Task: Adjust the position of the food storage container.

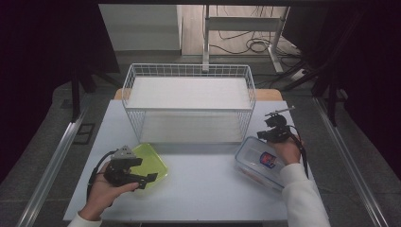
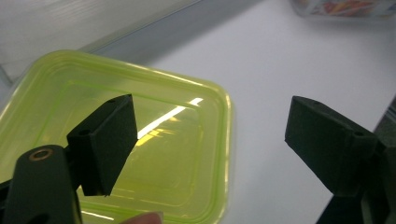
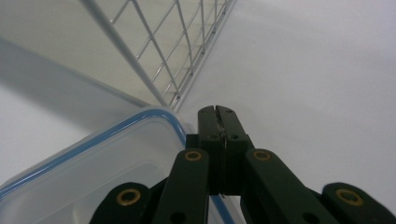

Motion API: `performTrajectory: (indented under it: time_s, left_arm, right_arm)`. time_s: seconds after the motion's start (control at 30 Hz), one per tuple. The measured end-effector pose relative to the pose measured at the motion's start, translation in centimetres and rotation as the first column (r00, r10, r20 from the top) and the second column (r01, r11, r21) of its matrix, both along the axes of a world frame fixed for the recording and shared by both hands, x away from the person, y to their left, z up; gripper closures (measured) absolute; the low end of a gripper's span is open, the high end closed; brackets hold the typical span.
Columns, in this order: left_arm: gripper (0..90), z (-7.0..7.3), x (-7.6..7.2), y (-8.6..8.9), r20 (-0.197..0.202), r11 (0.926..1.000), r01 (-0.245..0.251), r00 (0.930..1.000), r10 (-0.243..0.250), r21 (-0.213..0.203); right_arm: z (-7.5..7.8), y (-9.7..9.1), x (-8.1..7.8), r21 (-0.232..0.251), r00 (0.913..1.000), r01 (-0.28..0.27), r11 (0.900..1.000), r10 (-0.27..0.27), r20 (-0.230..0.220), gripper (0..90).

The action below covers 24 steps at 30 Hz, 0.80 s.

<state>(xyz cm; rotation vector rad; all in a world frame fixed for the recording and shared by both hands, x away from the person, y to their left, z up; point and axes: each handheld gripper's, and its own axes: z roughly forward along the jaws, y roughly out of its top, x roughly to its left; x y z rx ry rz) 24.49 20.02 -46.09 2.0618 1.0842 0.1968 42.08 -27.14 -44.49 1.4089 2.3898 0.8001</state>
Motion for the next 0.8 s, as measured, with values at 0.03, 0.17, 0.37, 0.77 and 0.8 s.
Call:
performTrajectory:
  time_s: [0.03, 0.17, 0.37, 0.77, 0.8]
  left_arm:
    - [16.7, 0.1, -0.1, -0.1, 0.009, 0.9999, -0.002, 1.0, 0.002, 0.014]
    - [16.7, 0.2, -0.2, -0.2, 0.024, 0.9997, -0.005, 0.9997, 0.005, 0.022]
    - [16.6, 0.1, -0.1, 0.1, 0.011, 1.0, -0.007, 0.9999, 0.007, 0.005]
    - [16.5, -0.2, 0.0, 0.0, -0.006, 1.0, 0.003, 1.0, -0.003, -0.002]
    - [16.4, -0.2, -0.1, -0.1, -0.007, 1.0, 0.003, 1.0, -0.003, -0.003]
  right_arm:
    - [-0.1, 0.0, 0.1, -0.003, 1.0, 0.0, 1.0, 0.0, -0.001, 90.0]
    - [-0.5, 0.2, 0.3, 0.004, 0.9989, -0.017, 0.9998, 0.017, -0.043, 90.0]
    - [-0.4, 2.3, -1.4, 0.007, 0.994, -0.097, 0.9952, 0.097, -0.049, 90.0]
    - [-0.8, 4.2, -3.9, 0.053, 0.9815, -0.189, 0.9806, 0.19, -0.025, 90.0]
    - [-0.8, 4.3, -4.1, 0.054, 0.9803, -0.195, 0.9794, 0.196, -0.023, 90.0]
